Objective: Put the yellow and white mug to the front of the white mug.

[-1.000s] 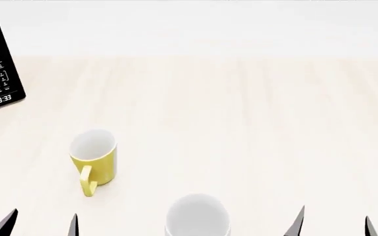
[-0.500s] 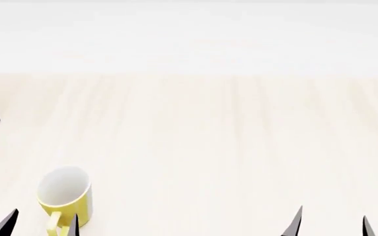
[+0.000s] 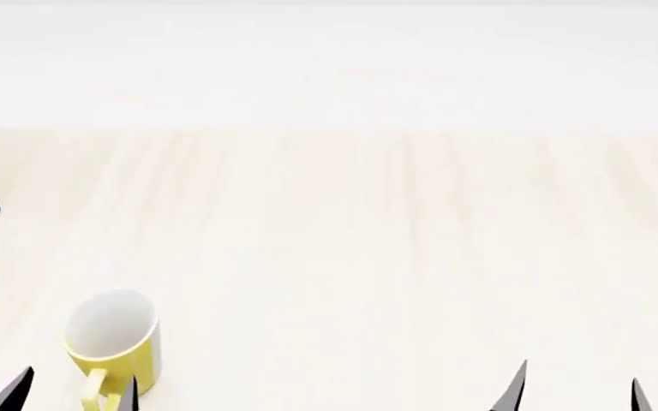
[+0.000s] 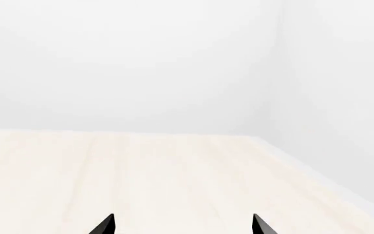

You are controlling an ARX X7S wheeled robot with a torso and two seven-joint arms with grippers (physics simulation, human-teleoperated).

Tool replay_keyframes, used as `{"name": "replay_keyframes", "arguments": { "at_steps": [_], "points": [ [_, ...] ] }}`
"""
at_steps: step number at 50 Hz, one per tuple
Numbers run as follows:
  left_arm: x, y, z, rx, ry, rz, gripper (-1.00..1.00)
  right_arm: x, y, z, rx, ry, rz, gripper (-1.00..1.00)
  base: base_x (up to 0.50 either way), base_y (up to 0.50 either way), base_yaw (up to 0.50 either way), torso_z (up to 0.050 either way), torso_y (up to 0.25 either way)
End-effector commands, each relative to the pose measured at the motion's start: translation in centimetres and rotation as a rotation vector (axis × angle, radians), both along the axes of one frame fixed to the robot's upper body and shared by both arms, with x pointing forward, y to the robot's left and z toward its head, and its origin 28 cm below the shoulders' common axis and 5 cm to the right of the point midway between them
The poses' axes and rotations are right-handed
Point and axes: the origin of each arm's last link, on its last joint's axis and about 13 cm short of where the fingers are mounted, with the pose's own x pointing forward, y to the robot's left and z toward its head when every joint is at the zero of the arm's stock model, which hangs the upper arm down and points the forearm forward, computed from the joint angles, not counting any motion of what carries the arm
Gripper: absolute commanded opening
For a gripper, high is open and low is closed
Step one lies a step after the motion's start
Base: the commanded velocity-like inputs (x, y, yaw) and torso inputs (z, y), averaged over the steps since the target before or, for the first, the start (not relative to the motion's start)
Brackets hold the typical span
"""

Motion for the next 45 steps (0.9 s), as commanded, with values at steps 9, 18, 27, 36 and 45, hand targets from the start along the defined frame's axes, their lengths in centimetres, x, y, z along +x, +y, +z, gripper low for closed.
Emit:
{"name": "replay_keyframes", "arguments": {
  "at_steps": [9,18,27,36,45],
  "points": [
    [0.3,-0.1,-1.2,0.0,0.103,-0.001,1.0,0.1,0.1,-0.1,-0.004,0.007,-0.004,1.0,0.0,0.0,0.0,0.0,0.0],
    [0.4,-0.2,-1.3,-0.003,0.109,0.001,1.0,0.0,0.0,-0.1,-0.005,0.008,-0.006,1.0,0.0,0.0,0.0,0.0,0.0],
    [0.5,-0.1,-1.7,0.0,0.129,0.011,1.0,0.0,0.0,0.0,-0.005,0.004,-0.008,1.0,0.0,0.0,0.0,0.0,0.0],
    [0.6,-0.1,-1.8,0.004,0.141,0.012,1.0,0.0,0.0,0.0,-0.006,0.003,-0.008,1.0,0.0,0.0,0.0,0.0,0.0],
    [0.6,-0.1,-1.9,-0.007,0.134,0.008,1.0,0.0,0.0,0.1,-0.005,0.0,-0.01,1.0,0.0,0.0,0.0,0.0,0.0]
  ]
}}
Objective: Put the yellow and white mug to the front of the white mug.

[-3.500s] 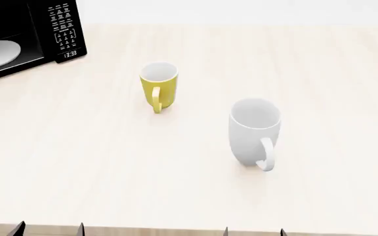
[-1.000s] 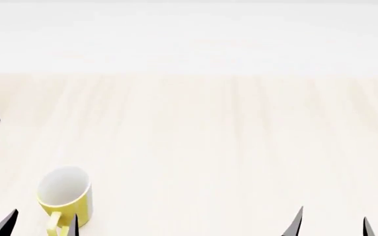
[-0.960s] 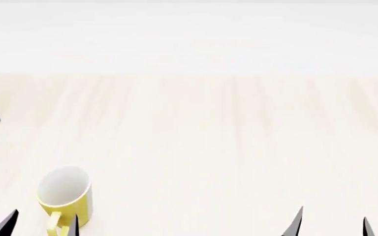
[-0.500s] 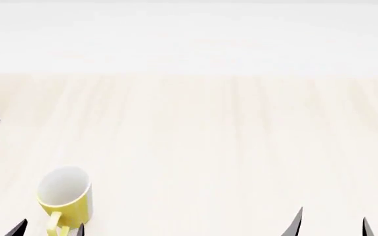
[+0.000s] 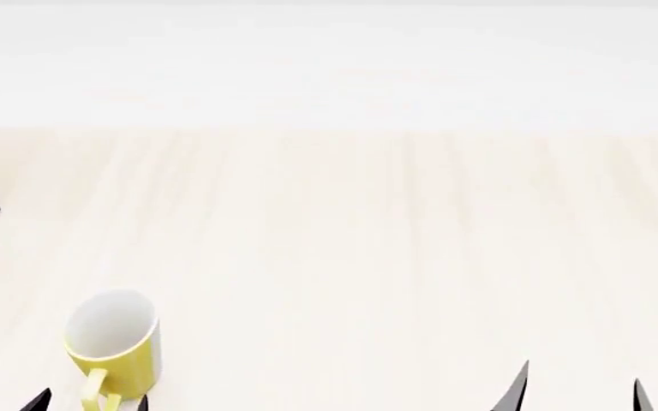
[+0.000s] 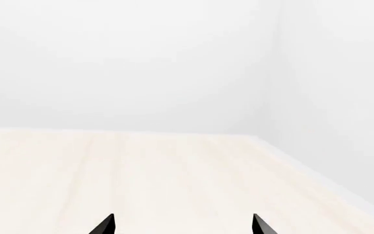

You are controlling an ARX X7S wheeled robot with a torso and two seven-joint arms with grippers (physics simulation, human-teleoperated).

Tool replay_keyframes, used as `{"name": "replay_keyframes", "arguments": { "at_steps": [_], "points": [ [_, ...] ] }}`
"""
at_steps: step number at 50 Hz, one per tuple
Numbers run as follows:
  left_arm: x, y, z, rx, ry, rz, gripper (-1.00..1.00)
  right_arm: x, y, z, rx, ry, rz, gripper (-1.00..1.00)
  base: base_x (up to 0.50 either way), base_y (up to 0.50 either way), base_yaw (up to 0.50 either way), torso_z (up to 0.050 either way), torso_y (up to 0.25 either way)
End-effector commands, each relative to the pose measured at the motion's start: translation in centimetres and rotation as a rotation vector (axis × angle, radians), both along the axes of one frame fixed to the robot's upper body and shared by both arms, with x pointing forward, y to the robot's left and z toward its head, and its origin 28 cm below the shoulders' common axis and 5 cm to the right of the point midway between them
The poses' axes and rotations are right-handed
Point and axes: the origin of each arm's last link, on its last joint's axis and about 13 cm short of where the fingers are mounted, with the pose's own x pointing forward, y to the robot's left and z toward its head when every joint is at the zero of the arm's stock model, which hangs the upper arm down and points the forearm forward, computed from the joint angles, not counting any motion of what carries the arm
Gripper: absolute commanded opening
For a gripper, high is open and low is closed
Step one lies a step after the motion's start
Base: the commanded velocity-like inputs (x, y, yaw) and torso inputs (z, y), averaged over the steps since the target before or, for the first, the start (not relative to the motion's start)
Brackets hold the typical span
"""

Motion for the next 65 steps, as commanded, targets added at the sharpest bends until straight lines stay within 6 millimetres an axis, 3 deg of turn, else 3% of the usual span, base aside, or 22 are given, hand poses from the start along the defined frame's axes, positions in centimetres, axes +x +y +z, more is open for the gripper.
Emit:
{"name": "replay_keyframes", "arguments": {
  "at_steps": [1,2,24,31,39,40,41,43,46,53,61,65],
  "points": [
    [0.0,0.0,-0.1,-0.011,0.001,-0.006,1.0,0.0,0.0,0.1,0.0,-0.003,-0.002,1.0,0.0,0.0,0.0,0.0,0.0],
    [0.0,0.0,-0.2,-0.012,0.003,-0.007,-1.0,0.0,0.0,0.1,0.0,-0.003,-0.002,1.0,0.0,0.0,0.0,0.0,0.0],
    [-0.2,0.0,0.0,-0.057,-0.018,-0.051,-1.0,-0.1,0.0,0.1,-0.002,-0.003,-0.002,1.0,0.0,0.0,0.0,0.0,0.0],
    [0.2,0.8,0.5,-0.089,-0.052,-0.148,-1.0,-0.2,-0.1,0.3,0.0,-0.011,-0.004,1.0,0.0,0.0,0.0,0.0,0.0],
    [5.0,4.8,3.1,0.015,-0.148,-0.376,-1.0,-0.2,-0.1,0.3,0.001,-0.011,-0.001,1.0,0.0,0.0,0.0,0.0,0.0],
    [7.1,6.4,4.9,0.082,-0.213,-0.516,-1.0,-0.2,-0.2,0.3,0.003,-0.012,-0.004,1.0,0.0,0.0,0.0,0.0,0.0],
    [7.7,6.9,5.5,0.095,-0.228,-0.616,-1.0,-0.1,-0.2,0.3,0.003,-0.011,-0.004,1.0,0.0,0.0,0.0,0.0,0.0],
    [10.0,8.6,7.0,0.084,-0.16,-0.735,-1.0,0.0,-0.1,0.0,0.004,-0.006,-0.003,1.0,0.0,0.0,0.0,0.0,0.0],
    [12.1,10.3,9.2,-0.053,-0.098,-0.844,-1.0,0.1,-0.1,-0.1,0.004,-0.001,0.002,1.0,0.0,0.0,0.0,0.0,0.0],
    [14.2,11.1,11.7,-0.168,-0.089,-0.947,-1.0,0.2,-0.4,-0.4,0.007,0.003,-0.014,1.0,0.0,0.0,0.0,0.0,0.0],
    [15.7,10.8,11.3,-0.153,-0.024,-0.99,-1.0,0.4,-0.1,-0.6,-0.004,0.013,-0.01,1.0,0.0,0.0,0.0,0.0,0.0],
    [15.8,9.3,11.4,-0.156,-0.048,-1.056,-1.0,0.4,-0.1,-0.6,-0.004,0.013,-0.009,1.0,0.0,0.0,0.0,0.0,0.002]
  ]
}}
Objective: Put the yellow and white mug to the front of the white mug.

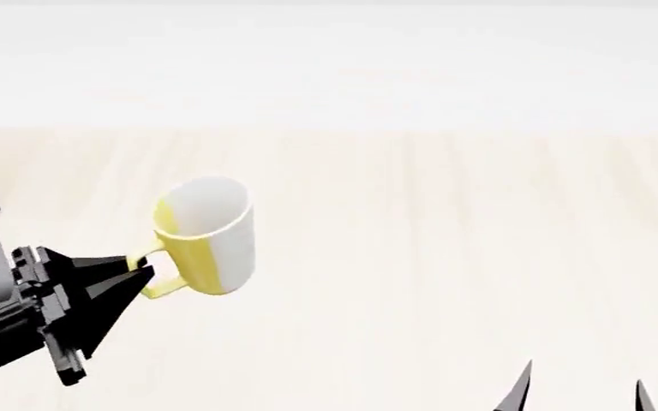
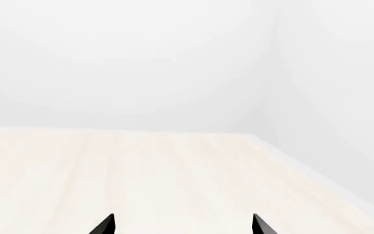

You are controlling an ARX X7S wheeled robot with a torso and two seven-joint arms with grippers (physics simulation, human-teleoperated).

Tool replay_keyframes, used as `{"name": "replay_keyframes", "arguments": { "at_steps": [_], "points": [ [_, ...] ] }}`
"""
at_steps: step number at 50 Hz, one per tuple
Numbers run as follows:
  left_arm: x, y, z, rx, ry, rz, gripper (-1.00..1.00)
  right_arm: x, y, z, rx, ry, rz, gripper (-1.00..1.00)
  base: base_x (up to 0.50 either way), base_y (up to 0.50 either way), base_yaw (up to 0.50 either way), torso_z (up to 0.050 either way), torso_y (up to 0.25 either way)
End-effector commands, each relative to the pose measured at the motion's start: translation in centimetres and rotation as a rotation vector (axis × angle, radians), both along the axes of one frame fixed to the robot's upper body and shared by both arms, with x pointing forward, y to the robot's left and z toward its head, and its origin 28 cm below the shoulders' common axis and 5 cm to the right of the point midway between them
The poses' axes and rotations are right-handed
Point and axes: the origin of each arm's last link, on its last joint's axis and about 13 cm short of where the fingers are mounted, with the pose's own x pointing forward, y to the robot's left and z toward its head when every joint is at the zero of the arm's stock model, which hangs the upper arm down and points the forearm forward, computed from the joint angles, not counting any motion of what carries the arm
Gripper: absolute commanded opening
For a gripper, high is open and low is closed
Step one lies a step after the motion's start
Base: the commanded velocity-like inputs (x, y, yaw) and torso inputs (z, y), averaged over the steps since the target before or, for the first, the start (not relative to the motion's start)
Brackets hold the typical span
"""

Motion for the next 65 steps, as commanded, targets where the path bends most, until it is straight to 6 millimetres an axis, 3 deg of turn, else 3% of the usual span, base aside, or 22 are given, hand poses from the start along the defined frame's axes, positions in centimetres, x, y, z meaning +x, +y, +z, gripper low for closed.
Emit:
{"name": "replay_keyframes", "arguments": {
  "at_steps": [1,14,26,34,65],
  "points": [
    [1.8,-1.2,1.9,-0.049,-0.011,-0.184,-1.0,0.1,0.1,-0.2,-0.004,0.005,0.001,1.0,0.0,0.0,0.0,0.0,0.0],
    [1.7,-5.4,1.6,-0.003,-0.059,-0.325,-1.0,-0.2,-0.1,0.2,0.002,-0.005,-0.001,1.0,0.0,0.0,0.0,0.0,0.0],
    [1.2,-5.7,1.4,-0.044,-0.093,-0.313,-1.0,-0.3,-0.1,0.3,0.005,-0.011,0.002,1.0,0.0,0.0,0.0,0.0,0.0],
    [0.6,-5.9,-0.2,0.043,-0.098,-0.295,-1.0,-0.3,0.0,0.4,0.006,-0.013,0.003,1.0,0.0,0.0,0.0,0.0,0.0],
    [-0.1,-6.4,-6.2,0.061,-0.024,-0.279,-1.0,-0.5,-0.1,0.6,0.005,-0.019,0.008,1.0,0.0,0.0,0.0,0.0,0.0]
  ]
}}
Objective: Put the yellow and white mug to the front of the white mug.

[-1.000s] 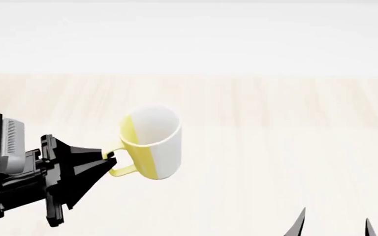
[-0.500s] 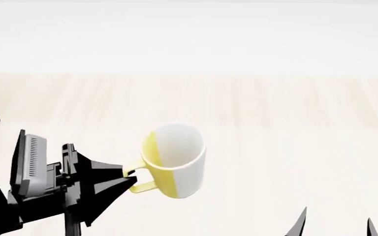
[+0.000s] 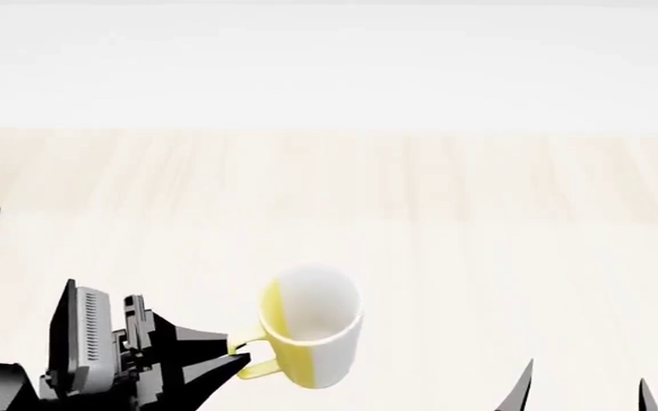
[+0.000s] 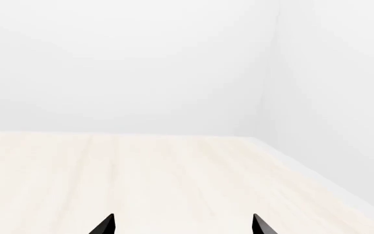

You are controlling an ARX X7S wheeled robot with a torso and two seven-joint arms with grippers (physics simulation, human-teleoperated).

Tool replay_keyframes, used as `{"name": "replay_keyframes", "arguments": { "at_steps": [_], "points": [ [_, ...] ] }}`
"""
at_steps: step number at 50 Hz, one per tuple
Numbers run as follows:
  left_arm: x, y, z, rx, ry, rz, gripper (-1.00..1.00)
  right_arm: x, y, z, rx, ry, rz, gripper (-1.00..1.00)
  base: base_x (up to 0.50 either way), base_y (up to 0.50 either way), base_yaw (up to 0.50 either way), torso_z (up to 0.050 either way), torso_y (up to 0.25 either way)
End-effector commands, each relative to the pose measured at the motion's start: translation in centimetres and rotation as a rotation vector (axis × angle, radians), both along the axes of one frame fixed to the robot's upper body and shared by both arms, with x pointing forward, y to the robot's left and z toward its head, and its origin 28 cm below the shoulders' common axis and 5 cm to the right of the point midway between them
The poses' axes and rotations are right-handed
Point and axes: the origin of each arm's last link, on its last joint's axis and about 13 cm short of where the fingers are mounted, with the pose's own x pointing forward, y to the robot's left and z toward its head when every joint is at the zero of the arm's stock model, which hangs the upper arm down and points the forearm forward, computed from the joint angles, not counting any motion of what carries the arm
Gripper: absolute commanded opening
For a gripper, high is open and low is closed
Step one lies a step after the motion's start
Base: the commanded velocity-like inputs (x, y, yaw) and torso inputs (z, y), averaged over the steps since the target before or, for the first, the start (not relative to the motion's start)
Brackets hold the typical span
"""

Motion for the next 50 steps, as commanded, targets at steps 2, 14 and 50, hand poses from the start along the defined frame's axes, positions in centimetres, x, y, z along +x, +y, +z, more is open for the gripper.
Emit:
{"name": "replay_keyframes", "arguments": {
  "at_steps": [2,14,50],
  "points": [
    [-0.3,-0.5,-2.0,0.017,0.028,-0.008,-1.0,-0.1,0.0,0.1,0.0,-0.003,-0.001,1.0,0.0,0.0,0.0,0.0,0.0],
    [-0.6,-0.5,-3.1,0.031,0.05,-0.006,-1.0,-0.1,0.0,0.1,-0.001,-0.003,0.003,1.0,0.0,0.0,0.0,0.0,0.001],
    [-1.3,-0.5,-4.1,0.032,0.077,0.02,-1.0,-0.1,0.1,0.2,0.0,-0.004,0.01,1.0,0.0,0.0,0.0,0.0,0.0]
  ]
}}
